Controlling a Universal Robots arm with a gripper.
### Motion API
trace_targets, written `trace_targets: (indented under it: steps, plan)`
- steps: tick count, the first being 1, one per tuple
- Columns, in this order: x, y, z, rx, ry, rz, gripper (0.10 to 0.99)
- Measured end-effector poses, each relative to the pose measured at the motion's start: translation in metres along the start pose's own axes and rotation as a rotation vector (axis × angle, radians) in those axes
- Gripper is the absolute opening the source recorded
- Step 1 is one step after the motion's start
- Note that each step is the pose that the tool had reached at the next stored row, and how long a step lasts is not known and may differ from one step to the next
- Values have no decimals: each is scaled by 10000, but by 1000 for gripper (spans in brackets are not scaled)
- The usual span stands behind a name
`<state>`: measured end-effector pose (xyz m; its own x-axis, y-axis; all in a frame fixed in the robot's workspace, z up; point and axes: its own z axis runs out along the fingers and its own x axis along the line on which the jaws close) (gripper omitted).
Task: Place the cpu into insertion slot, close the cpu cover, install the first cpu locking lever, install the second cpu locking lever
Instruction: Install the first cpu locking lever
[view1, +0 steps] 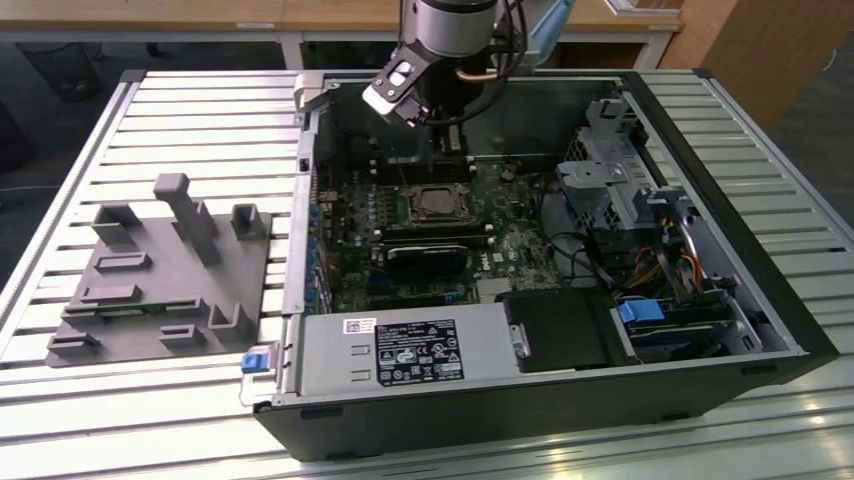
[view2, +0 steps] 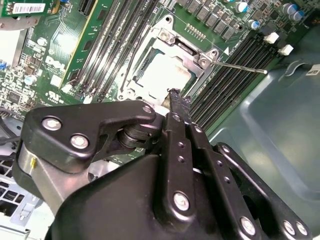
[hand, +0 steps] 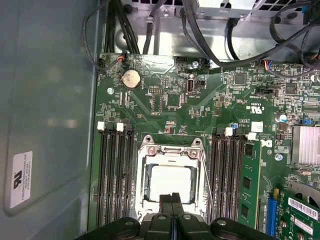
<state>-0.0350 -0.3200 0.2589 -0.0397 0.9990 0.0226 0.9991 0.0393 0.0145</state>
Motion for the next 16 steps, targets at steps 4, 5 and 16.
trace_targets:
  steps: [4, 5, 16]
  plan:
    - [1, 1, -38, 1, -1, 0, 106]
    - [1, 1, -47, 0, 0, 0, 106]
    - [3, 2, -150, 0, 0, 1, 106]
